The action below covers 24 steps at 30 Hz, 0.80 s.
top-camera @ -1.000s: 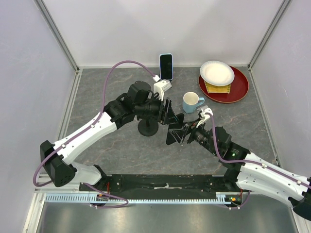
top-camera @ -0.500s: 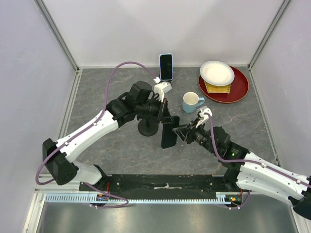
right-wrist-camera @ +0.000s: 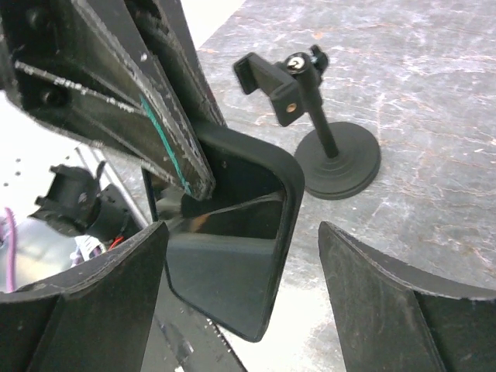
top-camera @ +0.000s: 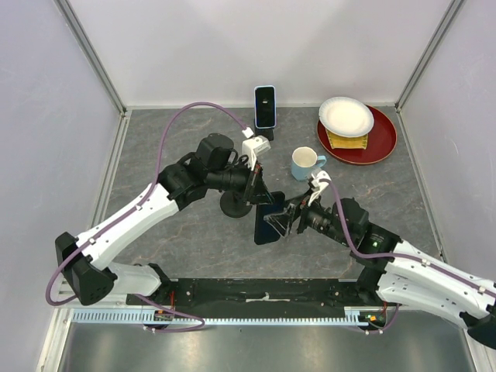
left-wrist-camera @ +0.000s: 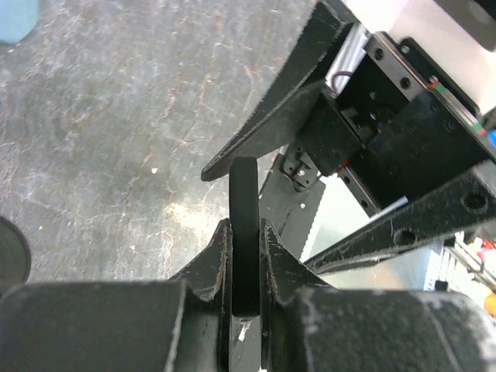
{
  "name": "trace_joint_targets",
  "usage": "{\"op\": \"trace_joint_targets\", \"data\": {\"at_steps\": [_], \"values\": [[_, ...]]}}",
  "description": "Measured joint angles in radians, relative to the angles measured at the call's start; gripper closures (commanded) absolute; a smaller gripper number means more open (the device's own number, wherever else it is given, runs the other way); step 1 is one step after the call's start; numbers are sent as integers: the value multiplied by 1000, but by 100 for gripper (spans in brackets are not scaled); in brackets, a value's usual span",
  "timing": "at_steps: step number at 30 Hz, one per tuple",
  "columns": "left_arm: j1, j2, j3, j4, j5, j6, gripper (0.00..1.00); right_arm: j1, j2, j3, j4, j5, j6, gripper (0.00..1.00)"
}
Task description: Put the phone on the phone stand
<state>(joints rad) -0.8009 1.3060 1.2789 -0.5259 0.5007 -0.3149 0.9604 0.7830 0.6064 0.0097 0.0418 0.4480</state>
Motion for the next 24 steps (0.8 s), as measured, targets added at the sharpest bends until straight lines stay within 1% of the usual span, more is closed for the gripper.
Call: {"op": "trace_joint_targets", "data": {"at_steps": [3, 8, 13, 16, 20, 23, 24], "values": [[-1, -15, 8, -5, 61, 31, 98, 0, -68, -28, 1, -59, -1, 13], [-2, -16, 64, -14, 218, 97, 98, 0, -146, -84, 8, -146, 0, 13], [3, -14, 142, -16, 372, 169, 98, 0, -197, -154, 96, -266, 21, 14], [5, -9, 166, -16, 444, 204, 98, 0, -207, -193, 161, -326, 38, 16], [11, 5, 171, -17, 501, 243, 98, 0, -196, -219, 235, -391, 58, 19], [21, 12, 158, -5, 535, 257, 98, 0, -185, -241, 310, -432, 77, 24], [26, 11, 147, 4, 548, 258, 98, 0, -180, -249, 335, -443, 82, 29]]}}
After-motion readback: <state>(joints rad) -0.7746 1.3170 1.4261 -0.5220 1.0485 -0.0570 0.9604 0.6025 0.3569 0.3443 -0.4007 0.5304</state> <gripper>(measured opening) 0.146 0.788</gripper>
